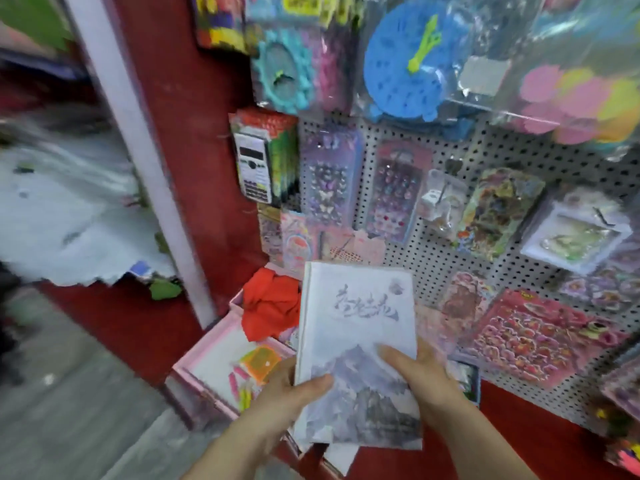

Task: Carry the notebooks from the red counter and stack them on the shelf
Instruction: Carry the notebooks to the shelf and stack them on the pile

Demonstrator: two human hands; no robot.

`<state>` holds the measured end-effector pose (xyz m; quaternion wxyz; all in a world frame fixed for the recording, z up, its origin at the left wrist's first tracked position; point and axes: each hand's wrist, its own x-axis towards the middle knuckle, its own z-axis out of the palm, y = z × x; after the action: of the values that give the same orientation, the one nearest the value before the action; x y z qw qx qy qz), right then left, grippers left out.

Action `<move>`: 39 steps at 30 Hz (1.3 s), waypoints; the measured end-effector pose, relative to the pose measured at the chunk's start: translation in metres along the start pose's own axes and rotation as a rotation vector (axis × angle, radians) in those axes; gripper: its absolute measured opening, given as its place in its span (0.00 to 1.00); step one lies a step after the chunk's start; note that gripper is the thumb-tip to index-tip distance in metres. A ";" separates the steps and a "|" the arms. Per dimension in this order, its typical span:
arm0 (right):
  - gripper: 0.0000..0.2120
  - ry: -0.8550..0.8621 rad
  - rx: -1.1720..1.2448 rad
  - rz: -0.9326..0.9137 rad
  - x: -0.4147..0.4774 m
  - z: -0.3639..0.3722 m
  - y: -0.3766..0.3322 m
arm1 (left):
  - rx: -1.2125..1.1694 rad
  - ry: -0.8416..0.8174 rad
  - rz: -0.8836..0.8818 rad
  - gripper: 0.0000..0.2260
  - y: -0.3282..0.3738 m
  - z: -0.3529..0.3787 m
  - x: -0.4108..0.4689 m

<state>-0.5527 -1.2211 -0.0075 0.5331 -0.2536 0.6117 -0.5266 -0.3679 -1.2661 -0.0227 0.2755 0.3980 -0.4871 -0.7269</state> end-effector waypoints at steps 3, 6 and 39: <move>0.30 -0.096 0.008 0.007 -0.003 0.031 0.000 | -0.028 0.077 -0.007 0.23 0.005 -0.023 -0.030; 0.30 -0.177 -0.032 -0.014 -0.012 0.065 -0.003 | -0.043 0.150 -0.037 0.30 0.011 -0.048 -0.055; 0.23 -0.983 -0.359 -0.143 -0.039 0.816 0.003 | -0.258 0.900 0.216 0.14 0.121 -0.610 -0.334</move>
<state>0.2096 -1.4910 0.1048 0.6679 -0.5991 0.3511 -0.2678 0.3274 -1.3460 0.0658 0.5801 0.5827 -0.2639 -0.5043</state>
